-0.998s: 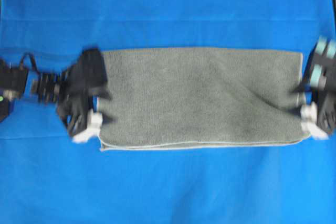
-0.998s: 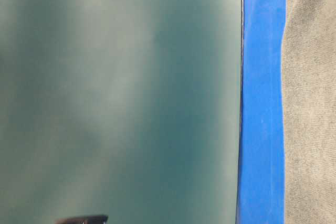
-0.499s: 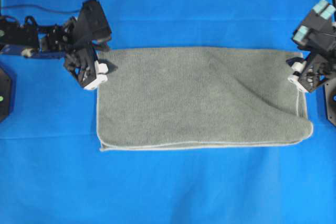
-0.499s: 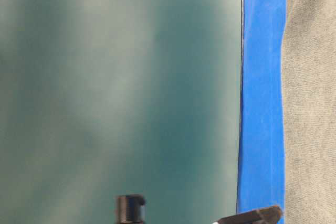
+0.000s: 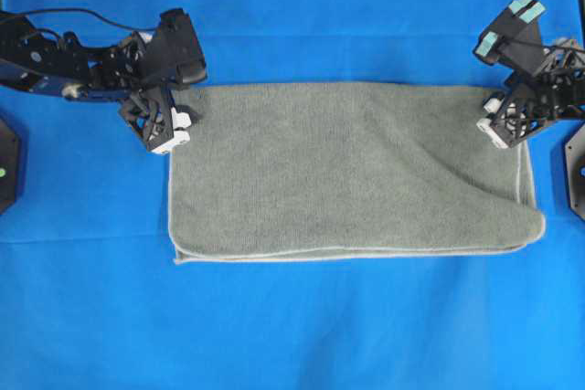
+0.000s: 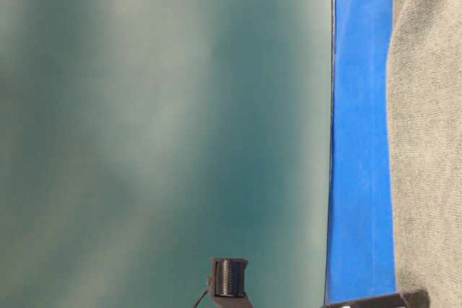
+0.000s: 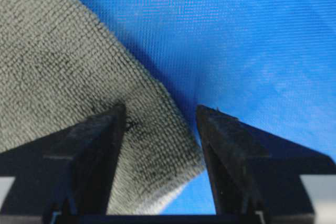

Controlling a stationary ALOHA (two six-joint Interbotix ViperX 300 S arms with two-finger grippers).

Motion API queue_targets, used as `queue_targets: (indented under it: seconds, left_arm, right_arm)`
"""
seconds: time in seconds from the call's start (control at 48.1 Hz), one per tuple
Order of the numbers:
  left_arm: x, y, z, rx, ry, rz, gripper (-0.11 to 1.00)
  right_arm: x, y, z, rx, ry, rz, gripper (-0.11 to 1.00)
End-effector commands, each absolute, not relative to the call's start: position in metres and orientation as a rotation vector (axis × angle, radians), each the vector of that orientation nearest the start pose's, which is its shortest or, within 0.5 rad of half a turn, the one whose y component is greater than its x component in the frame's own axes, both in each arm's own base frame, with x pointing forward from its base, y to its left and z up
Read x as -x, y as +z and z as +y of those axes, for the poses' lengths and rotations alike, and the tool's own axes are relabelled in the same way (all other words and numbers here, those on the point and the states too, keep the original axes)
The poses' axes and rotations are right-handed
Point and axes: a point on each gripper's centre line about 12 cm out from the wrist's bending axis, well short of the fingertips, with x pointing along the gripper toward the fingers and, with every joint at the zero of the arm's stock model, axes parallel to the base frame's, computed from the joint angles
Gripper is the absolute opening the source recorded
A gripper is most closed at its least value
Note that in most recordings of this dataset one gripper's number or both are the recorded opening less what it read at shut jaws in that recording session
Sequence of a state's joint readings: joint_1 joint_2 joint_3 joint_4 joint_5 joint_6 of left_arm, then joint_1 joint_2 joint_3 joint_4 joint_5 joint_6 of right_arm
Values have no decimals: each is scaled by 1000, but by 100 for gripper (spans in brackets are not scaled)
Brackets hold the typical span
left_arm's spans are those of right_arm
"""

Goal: Fold a large towel.

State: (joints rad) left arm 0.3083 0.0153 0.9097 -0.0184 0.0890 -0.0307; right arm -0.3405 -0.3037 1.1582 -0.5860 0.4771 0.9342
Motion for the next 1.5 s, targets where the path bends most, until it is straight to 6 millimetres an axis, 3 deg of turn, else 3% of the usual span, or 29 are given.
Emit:
queue_targets:
  seconds: [0.0,0.125,0.312,0.374,0.478,0.582,0.915,1.081,1.206,1.289,1.476]
  left_arm:
    - [-295,85,96,203,310,1000,64]
    - [-294,84,96,198,307,1007,53]
    - [-289,81,94,214,307,1059,14]
    - [-288,80,94,224,309,1084,5]
    - [-286,84,93,235,308,1129,4]
    - [-287,101,92,238,301,1152,4]
    - [-274,207,82,217,281,1070,4]
    - [-262,252,75,200,274,976,4]
    - [-254,274,71,185,270,897,4]
    - [-254,277,67,182,259,879,4]
    - [-272,287,35,210,175,790,4]
  right_arm:
    - [-181,93,-100,-414,-776,1151,58]
    - [-182,87,-102,-421,-779,1172,51]
    - [-181,88,-102,-423,-778,1165,6]
    - [-180,90,-101,-426,-779,1155,4]
    - [-181,99,-102,-433,-786,1117,4]
    - [-183,120,-101,-455,-800,1043,4]
    - [-179,230,-81,-430,-789,804,4]
    - [-175,269,-64,-451,-704,689,4]
    - [-174,280,-60,-456,-671,649,4]
    - [-176,282,-60,-446,-669,640,4]
    - [-181,293,-77,-414,-720,560,4]
